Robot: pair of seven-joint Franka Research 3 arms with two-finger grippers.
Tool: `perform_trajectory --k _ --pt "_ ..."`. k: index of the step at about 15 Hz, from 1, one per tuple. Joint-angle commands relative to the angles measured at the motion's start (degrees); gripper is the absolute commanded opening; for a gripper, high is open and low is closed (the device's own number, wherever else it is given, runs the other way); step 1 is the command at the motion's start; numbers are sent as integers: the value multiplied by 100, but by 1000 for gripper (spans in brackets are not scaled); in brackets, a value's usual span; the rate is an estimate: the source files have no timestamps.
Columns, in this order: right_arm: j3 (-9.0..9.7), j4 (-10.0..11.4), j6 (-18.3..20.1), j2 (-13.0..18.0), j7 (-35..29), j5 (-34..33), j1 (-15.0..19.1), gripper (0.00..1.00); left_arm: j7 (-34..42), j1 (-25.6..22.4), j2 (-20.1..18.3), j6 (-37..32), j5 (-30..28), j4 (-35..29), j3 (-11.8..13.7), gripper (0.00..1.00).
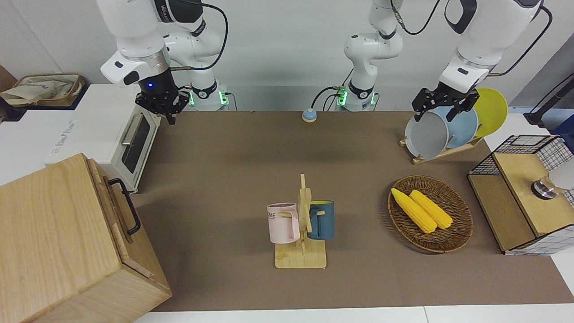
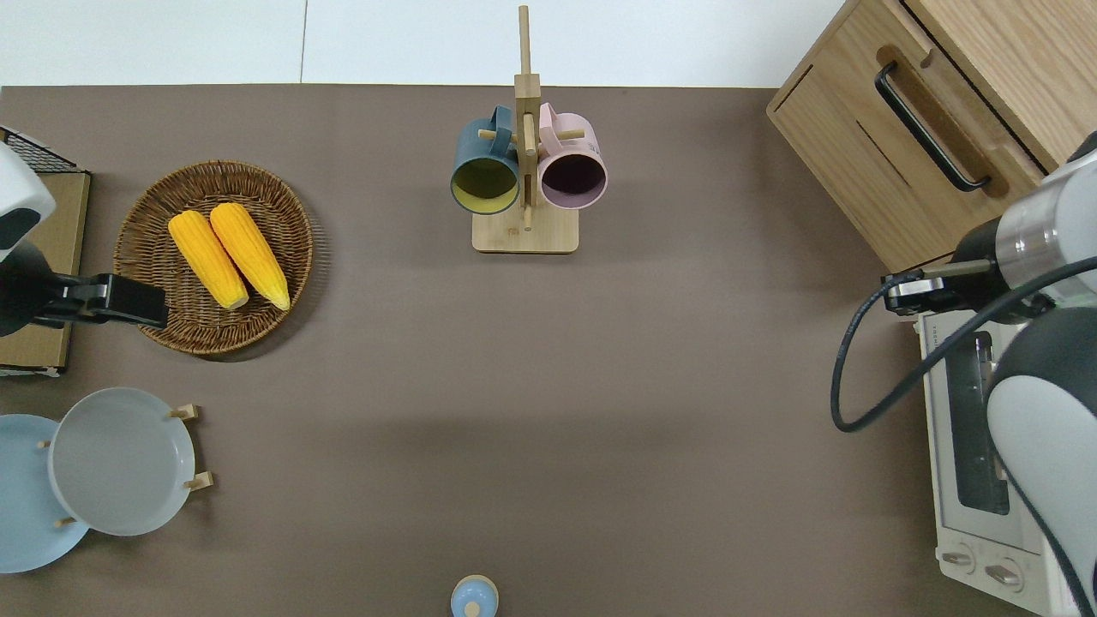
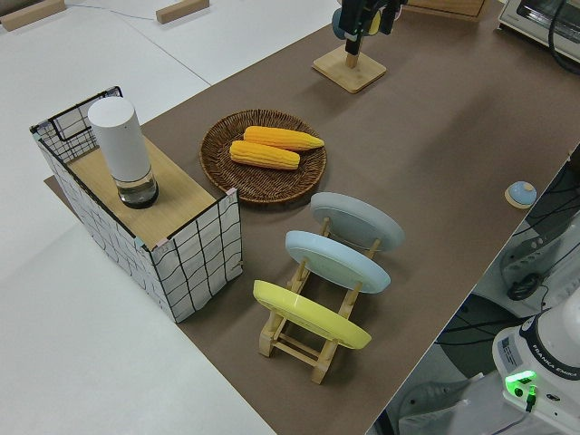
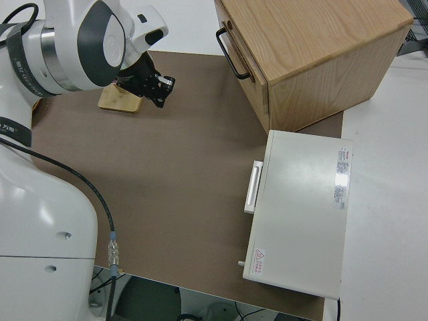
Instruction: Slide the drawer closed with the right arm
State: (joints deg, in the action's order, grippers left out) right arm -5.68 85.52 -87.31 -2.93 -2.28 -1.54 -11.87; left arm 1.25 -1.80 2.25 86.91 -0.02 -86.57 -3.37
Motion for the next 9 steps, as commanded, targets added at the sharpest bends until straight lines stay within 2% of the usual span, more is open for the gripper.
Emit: perform_trajectory --k 1,2,3,4,9 --pt "-56 132 12 109 360 294 88 191 51 -31 65 -113 98 149 -41 993" --pt "-56 105 12 83 352 286 106 304 51 -31 65 -113 98 149 -41 993" --pt "-56 96 12 74 325 251 106 492 51 -31 65 -113 98 149 -41 993" --pt "-56 79 12 56 299 216 115 987 51 -31 65 -113 98 140 -41 993" --pt "-65 -211 38 -23 290 84 159 990 51 -31 65 -113 98 140 -41 993"
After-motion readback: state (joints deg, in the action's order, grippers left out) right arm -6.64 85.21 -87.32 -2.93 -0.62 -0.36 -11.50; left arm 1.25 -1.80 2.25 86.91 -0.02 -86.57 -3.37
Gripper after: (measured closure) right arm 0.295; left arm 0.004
